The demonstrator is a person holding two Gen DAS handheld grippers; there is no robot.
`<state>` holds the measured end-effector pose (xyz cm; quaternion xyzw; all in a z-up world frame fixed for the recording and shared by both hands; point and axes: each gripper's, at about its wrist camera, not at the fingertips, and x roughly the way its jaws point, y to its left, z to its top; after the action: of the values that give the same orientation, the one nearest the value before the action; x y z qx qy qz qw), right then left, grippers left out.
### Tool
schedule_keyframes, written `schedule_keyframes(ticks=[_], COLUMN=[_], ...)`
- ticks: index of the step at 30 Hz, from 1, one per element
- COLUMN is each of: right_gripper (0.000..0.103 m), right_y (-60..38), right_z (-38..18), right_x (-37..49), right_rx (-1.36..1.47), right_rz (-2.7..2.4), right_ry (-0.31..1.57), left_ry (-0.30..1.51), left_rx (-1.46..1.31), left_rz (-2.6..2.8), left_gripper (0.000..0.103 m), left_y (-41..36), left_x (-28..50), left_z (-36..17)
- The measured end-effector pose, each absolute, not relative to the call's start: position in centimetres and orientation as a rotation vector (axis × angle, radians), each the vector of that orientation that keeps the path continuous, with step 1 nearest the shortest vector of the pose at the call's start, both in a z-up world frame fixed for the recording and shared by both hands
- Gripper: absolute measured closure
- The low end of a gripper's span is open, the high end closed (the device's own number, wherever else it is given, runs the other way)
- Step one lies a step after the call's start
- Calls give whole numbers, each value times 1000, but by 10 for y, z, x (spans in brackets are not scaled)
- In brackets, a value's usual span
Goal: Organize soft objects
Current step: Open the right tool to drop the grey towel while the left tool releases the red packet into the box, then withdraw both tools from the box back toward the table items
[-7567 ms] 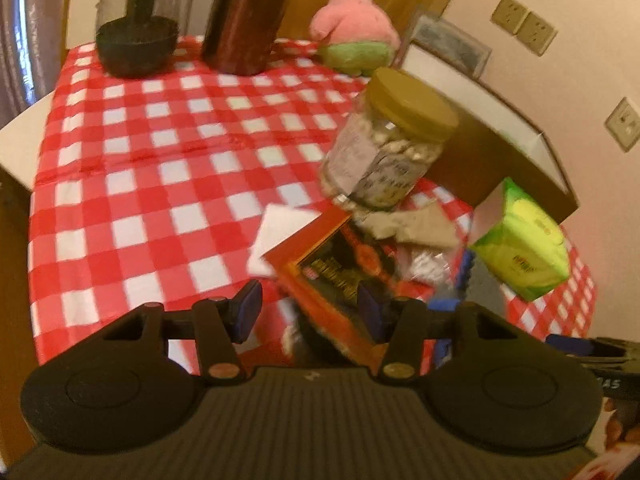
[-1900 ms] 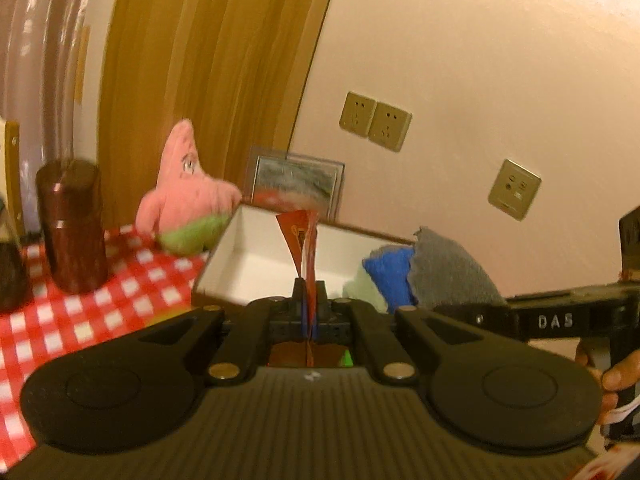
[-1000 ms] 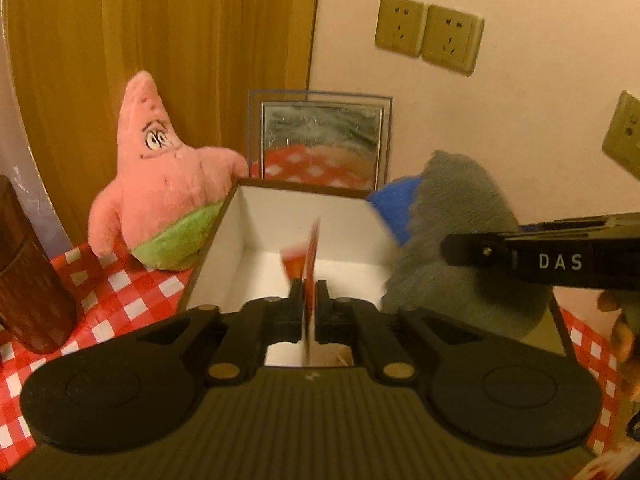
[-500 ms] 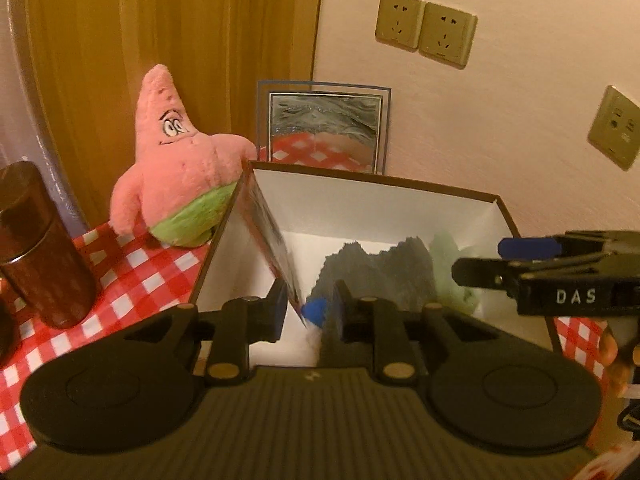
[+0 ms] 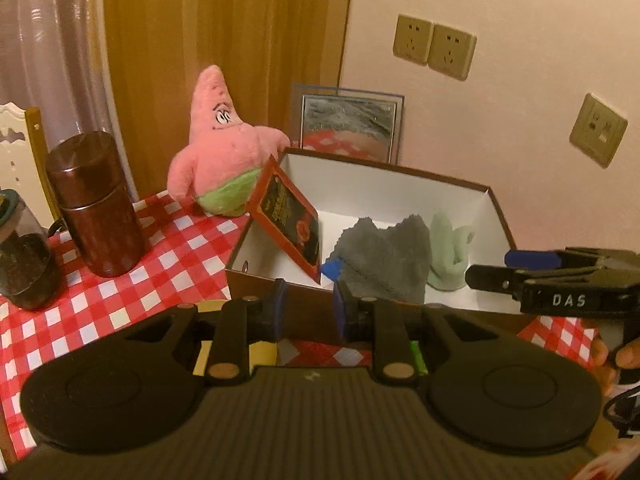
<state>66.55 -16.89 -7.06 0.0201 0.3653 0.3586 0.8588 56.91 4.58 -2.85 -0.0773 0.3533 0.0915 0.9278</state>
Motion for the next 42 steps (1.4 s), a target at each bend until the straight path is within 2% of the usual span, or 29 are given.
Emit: schedule_keyframes(ticks=[9, 24, 35, 37, 39, 42], right_gripper=[31, 31, 31, 31, 31, 31], right_y=[-160, -166, -175, -178, -181, -186], right_z=[-67, -91, -101, -103, -105, -105], right_x=[662, 739, 757, 758, 758, 758], right_rx=[-2, 43, 63, 66, 69, 68], right_rz=[757, 634, 611, 602, 598, 590], right_ry=[729, 751, 765, 772, 774, 770], left_ry=[681, 730, 785, 779, 765, 737], left_rx=[-169, -201, -182, -177, -160, -155], left_rz=[207, 243, 290, 283, 269, 222], left_gripper=[81, 82, 82, 87, 97, 100], left_y=[62, 117, 128, 128, 126, 120], left_x=[578, 678, 719, 720, 721, 718], left_z=[-22, -83, -106, -107, -105, -99])
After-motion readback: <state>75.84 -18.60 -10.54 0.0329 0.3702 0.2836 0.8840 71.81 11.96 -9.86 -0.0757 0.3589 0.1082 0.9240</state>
